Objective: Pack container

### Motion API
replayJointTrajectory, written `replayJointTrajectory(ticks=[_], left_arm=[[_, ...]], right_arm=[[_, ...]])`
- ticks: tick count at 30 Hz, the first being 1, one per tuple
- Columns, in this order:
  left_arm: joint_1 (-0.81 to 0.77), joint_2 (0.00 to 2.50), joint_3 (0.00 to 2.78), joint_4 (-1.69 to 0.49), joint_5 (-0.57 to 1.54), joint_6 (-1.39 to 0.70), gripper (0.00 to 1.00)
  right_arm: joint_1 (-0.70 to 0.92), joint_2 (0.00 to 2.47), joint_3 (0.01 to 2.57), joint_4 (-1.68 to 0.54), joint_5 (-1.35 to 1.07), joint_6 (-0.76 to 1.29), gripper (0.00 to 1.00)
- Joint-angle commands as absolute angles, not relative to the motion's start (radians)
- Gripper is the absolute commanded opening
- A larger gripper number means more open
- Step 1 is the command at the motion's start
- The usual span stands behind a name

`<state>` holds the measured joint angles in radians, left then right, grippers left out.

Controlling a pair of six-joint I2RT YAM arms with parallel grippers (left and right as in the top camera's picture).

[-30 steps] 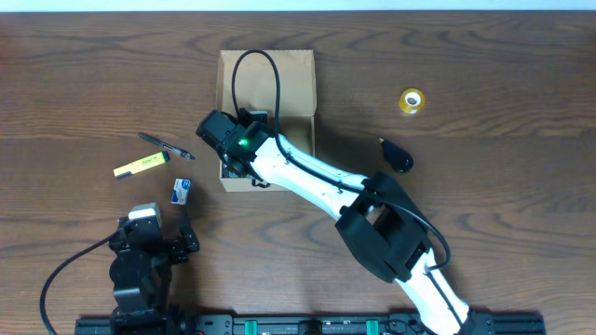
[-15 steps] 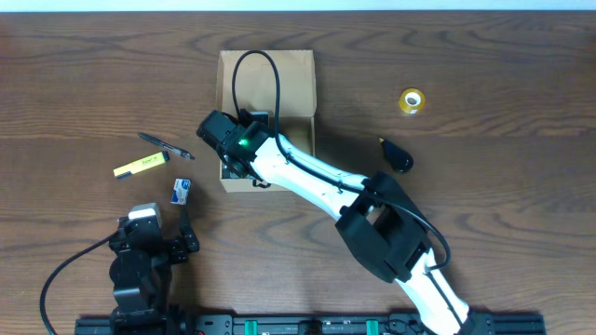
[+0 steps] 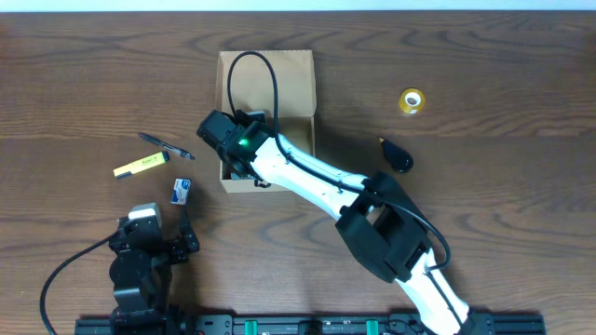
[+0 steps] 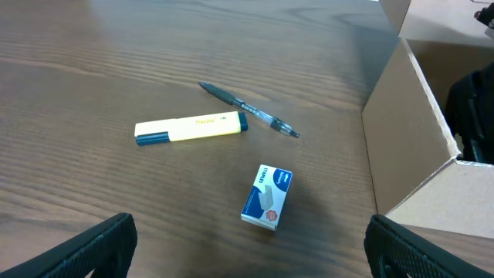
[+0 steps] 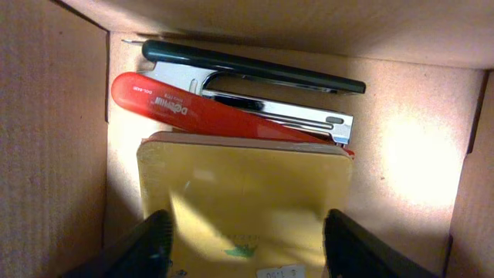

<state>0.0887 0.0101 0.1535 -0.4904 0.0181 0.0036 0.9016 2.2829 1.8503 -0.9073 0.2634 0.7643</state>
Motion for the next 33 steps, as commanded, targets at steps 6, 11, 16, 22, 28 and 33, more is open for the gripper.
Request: replayJointTrajectory(ticks=[6,11,16,22,28,33], left_arm=[[0.084,0.004,0.137,-0.49,0.003,0.004,0.95],[0.084,0.004,0.137,-0.49,0.003,0.004,0.95],[0.084,0.004,0.137,-0.49,0.003,0.004,0.95],[0.084,0.004,0.137,-0.49,0.003,0.004,0.95],[0.084,0.004,0.137,-0.49,0.003,0.004,0.95],[0.084,0.004,0.137,-0.49,0.003,0.004,0.95]], right_arm=[[0.893,2.22,1.851,-0.904,0.293,0.742,0.61],[0.882,2.209,1.851,-0.89,0.293,0.742,0.41],[0.869,2.197,1.851,-0.886,0.293,0.742,0.31],[0.847,2.191,1.851,-0.845,0.293,0.742,0.02],[0.826,2.191,1.851,-0.781,0.293,0.708,0.01],[0.815,2.193,1.851,-0.744,0.326,0.69,0.02]])
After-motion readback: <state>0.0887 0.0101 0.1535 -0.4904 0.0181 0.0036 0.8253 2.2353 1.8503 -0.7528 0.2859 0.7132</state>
